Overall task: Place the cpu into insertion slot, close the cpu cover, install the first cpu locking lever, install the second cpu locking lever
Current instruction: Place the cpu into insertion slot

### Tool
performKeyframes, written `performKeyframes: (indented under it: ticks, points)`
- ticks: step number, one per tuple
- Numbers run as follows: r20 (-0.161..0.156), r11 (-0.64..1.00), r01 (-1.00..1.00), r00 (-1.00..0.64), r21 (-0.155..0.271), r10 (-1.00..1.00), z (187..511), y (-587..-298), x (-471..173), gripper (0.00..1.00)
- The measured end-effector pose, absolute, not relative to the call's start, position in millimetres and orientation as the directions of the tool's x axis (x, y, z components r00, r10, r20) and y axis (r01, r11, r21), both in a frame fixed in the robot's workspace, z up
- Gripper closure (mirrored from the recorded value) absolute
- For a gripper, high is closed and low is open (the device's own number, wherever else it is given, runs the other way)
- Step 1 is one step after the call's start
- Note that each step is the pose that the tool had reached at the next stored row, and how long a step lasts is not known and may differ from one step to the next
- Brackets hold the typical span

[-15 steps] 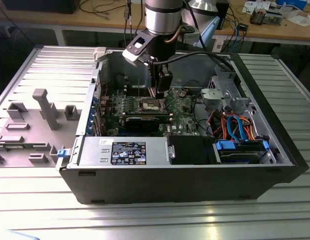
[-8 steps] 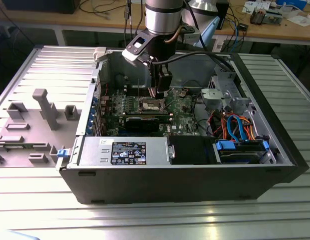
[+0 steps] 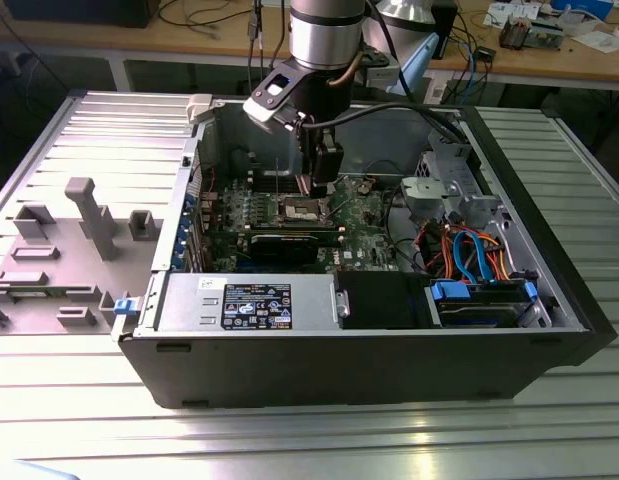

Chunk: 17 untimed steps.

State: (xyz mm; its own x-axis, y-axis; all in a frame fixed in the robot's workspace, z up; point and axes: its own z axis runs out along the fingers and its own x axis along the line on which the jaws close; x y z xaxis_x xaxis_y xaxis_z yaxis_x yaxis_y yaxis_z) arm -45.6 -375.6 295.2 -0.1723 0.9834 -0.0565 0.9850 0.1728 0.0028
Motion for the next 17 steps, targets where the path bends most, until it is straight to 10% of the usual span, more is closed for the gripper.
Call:
performKeyframes:
  ticks: [17]
  points:
    - [-0.058, 0.144, 0.99, -0.144, 0.003, 0.988, 295.0, -375.6, -45.5, 0.46]
